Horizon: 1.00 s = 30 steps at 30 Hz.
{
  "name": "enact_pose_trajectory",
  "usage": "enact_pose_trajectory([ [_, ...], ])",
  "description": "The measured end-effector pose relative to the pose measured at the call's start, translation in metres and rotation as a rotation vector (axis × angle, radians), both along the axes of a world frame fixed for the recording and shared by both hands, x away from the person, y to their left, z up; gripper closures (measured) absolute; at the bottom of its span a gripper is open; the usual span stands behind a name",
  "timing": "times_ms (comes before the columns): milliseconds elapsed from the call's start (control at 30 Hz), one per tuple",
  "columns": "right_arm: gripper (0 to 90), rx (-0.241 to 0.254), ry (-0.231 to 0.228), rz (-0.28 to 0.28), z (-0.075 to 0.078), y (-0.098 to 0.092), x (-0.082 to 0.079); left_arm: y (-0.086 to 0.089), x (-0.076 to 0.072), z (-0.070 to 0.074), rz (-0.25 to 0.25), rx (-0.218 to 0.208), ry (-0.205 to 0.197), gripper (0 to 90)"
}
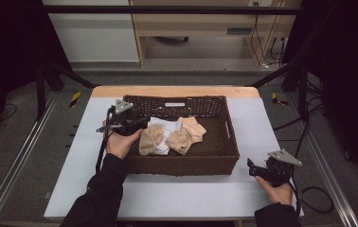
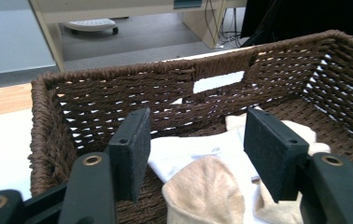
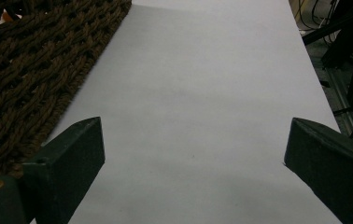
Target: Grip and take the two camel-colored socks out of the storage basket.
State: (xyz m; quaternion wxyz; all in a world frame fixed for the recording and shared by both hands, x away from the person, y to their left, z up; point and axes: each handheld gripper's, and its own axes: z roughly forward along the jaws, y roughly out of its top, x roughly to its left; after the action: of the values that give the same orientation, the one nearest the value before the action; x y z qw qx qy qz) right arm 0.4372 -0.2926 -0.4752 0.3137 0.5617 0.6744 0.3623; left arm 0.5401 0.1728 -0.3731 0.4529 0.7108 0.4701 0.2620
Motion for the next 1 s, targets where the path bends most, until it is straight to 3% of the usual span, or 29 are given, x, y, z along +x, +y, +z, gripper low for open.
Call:
enact_pose_trajectory([
  [333,5.3,-0.001,0.002,0.000,0.000,0.000,0.000,-0.003,0.016,-0.028,0.019,0.055,0.081,36.3],
  [533,5.2,-0.003,0.004,0.001,0.000,0.000,0.000,-0.003,0.017,-0.032,0.017,0.076,0.108,36.9],
  [633,5.2,-0.005,0.005,0.001,0.000,0.000,0.000,-0.005,0.017,-0.036,0.014,0.117,0.136,38.8],
  [1000,5.2,-0.010,0.010,0.005,-0.001,0.000,0.000,-0.013,0.016,-0.044,0.018,0.202,0.206,40.1],
])
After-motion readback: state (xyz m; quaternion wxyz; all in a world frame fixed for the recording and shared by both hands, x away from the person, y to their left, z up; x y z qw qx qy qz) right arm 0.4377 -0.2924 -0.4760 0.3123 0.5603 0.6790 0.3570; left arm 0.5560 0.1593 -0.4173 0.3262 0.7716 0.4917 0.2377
